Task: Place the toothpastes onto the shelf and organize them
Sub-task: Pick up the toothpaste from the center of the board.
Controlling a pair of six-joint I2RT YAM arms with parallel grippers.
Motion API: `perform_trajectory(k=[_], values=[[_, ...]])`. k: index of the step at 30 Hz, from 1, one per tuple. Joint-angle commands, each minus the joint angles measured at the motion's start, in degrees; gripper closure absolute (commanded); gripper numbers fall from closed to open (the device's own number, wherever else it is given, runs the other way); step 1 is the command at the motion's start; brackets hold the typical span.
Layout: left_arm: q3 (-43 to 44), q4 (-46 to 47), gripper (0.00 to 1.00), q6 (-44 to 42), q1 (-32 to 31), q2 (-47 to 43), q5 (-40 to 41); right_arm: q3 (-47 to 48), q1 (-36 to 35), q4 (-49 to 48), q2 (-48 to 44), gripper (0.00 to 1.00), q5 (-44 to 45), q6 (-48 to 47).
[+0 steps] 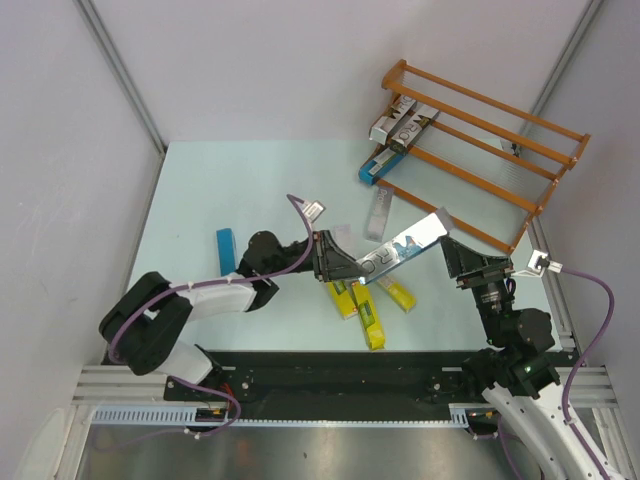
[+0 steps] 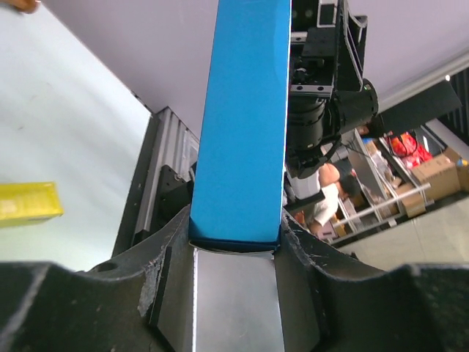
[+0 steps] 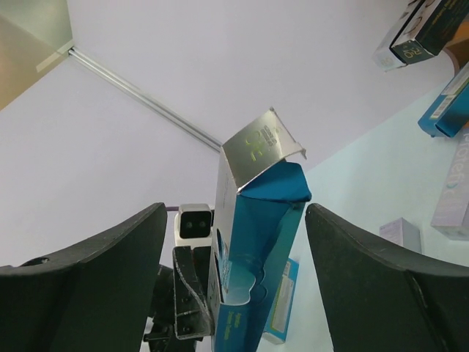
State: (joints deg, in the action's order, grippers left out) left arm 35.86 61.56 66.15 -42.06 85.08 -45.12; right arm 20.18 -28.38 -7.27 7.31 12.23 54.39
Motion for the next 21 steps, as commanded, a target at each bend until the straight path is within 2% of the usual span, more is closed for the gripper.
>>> perform_trajectory(k=[1, 10, 13, 17, 21], values=[[-4.2, 6.9, 0.66, 1.5, 3.7, -5.4, 1.4, 1.6, 0.0, -0.4, -0.2, 0.18, 1.7, 0.1], [-14.0, 0.9, 0.66, -3.2, 8.2, -9.7, 2.4, 2.1, 0.1, 0.8, -0.7, 0.17, 2.4, -0.2], [-16.3, -1.0, 0.66, -4.4, 9.1, -10.4, 3.1, 2.1, 0.0, 0.8, -0.7, 0.12, 2.3, -0.2], [-17.7, -2.4, 0.66, -5.4, 10.2, -10.3, 3.9, 2.1, 0.0, 0.8, -0.4, 0.0, 2.2, -0.2], [-15.5, -5.4, 0.66, -7.3, 10.4, -8.4, 3.9, 2.3, 0.1, 0.9, -0.5, 0.0, 2.3, -0.4]])
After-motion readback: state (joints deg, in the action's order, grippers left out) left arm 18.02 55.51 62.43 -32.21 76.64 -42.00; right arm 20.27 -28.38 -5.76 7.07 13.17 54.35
